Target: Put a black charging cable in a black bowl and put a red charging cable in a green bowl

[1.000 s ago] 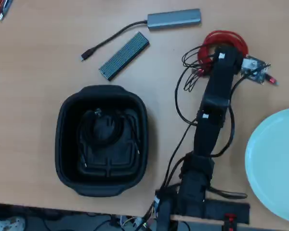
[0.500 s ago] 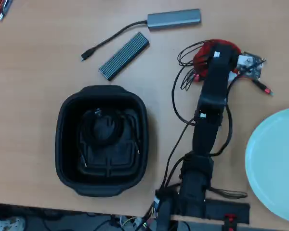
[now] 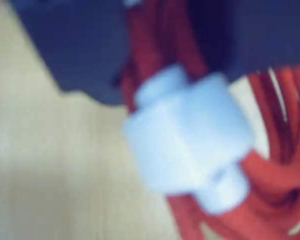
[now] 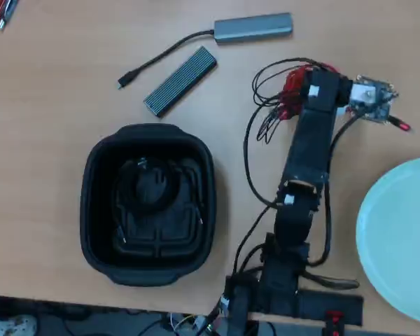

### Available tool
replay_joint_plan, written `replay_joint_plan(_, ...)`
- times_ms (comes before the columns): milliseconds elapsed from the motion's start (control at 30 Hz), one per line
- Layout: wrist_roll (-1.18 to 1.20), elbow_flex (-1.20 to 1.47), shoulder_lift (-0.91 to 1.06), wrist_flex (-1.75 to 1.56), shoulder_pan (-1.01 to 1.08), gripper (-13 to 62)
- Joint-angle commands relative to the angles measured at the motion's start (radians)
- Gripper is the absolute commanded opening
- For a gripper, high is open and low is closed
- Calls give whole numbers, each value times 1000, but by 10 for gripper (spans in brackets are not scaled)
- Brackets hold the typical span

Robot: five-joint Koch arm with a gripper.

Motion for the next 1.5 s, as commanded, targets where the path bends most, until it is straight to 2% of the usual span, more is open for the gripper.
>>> replay_joint_plan(0, 2, -57, 135, 35, 72, -60)
replay_joint_plan(300, 9, -43, 169, 63, 380, -60)
replay_joint_plan(933, 89, 35, 189, 80, 793, -60)
replay_joint_plan(1167, 87, 112, 181, 75, 919, -55)
replay_joint_plan(1467, 89, 137, 179, 77, 980, -54)
